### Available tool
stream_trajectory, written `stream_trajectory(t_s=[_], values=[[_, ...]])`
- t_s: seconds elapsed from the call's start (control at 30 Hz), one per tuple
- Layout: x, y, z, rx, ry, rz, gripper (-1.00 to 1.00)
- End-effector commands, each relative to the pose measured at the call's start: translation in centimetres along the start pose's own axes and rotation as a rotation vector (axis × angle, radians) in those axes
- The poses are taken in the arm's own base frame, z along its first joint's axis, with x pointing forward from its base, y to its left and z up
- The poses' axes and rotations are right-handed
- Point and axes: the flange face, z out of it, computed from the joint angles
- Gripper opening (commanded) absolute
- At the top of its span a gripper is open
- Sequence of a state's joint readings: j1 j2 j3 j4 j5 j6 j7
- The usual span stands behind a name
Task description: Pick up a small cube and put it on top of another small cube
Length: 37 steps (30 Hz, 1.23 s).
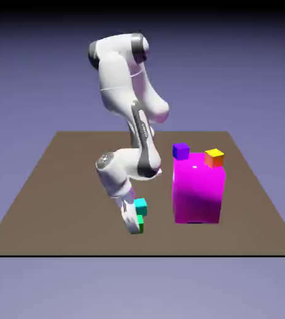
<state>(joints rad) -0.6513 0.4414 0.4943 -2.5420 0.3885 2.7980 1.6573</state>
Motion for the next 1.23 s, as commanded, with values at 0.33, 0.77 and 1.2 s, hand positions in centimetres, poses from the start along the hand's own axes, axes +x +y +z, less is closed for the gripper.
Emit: stream_trajectory(t_s=[0.33, 0.77, 1.2], values=[[-7.3, 2.8, -9.6, -0.05, 0.034, -0.201, -1.0], [-25.2, 21.5, -18.6, -0.222, 0.202, -0.855, -1.0], [-26.2, 29.6, -16.4, -0.272, 0.27, -1.049, 1.0]])
